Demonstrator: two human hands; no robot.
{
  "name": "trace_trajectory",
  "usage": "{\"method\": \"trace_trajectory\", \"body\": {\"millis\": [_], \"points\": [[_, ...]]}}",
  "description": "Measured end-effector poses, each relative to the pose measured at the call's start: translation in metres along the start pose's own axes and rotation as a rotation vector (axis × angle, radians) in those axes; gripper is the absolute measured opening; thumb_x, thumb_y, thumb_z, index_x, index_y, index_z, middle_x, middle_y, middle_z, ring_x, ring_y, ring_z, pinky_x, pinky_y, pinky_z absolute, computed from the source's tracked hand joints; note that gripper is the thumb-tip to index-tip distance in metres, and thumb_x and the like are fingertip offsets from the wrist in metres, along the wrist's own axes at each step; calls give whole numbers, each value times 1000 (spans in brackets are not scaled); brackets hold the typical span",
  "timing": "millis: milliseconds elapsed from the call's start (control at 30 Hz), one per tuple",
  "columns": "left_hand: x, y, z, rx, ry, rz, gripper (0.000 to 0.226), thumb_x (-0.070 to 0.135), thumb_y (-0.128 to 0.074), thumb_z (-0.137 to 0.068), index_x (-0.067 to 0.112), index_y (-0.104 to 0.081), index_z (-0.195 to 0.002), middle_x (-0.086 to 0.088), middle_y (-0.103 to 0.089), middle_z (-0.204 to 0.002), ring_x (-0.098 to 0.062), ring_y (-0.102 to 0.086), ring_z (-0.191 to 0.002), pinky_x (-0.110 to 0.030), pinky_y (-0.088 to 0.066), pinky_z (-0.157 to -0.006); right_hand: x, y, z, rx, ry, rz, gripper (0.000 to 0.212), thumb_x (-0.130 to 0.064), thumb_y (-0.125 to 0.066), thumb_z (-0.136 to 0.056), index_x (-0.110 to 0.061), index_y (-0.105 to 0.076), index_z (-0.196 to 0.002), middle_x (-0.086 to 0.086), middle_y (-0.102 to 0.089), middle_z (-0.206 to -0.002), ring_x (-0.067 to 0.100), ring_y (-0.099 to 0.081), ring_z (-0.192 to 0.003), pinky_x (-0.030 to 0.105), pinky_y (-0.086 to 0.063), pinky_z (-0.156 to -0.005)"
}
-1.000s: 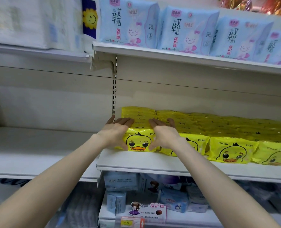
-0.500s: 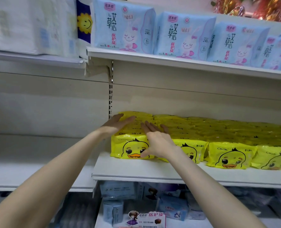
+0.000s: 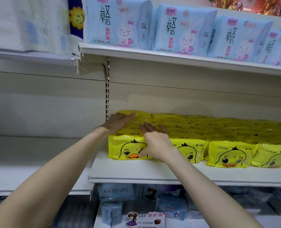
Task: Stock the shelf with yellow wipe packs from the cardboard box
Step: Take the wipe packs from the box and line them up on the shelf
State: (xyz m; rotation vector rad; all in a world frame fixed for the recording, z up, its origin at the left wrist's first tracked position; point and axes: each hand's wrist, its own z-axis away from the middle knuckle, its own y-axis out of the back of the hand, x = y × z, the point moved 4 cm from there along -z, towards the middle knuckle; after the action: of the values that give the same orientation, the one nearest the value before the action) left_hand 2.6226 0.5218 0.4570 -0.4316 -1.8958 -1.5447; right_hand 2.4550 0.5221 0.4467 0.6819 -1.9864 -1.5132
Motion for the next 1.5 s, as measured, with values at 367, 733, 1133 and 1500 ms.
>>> {"method": "trace_trajectory", "body": {"millis": [367, 733, 1133, 1500], "points": [[4, 4, -2, 51, -38, 12, 55, 74, -33, -83, 24, -55, -80, -4, -53, -96, -30, -49, -108, -38, -37, -88, -2, 1, 3, 15, -8, 12, 108, -50, -77, -67, -14, -16, -149, 6, -18, -157, 19, -16, -145, 48, -6, -116], [7, -5, -12, -39, 3, -36, 81, 77, -21, -84, 24, -42, -140, -4, -36, -148, -26, -26, -139, -48, -19, -115, -2, -1, 0, -2, -13, 22, 108, -49, -77, -68, -12, -16, -148, 6, -21, -156, 21, -17, -144, 48, -8, -115], [13, 9, 20, -54, -40, 92, 95, 96, -31, -58, 34, -55, -126, 7, -54, -133, -17, -50, -121, -42, -35, -109, 3, 8, 8, 11, -35, -11, 122, -61, -75, -61, -17, -4, -151, 5, -7, -159, 20, -10, -146, 49, -5, -115], [60, -17, 76, -47, -319, -195, 98, 79, -45, -66, 17, -38, -142, 1, -38, -149, -16, -34, -136, -34, -26, -114, 84, 25, 67, -45, -208, -38, 126, -66, -74, -59, -22, -1, -152, 1, 5, -160, 19, 3, -147, 51, -5, -114]]}}
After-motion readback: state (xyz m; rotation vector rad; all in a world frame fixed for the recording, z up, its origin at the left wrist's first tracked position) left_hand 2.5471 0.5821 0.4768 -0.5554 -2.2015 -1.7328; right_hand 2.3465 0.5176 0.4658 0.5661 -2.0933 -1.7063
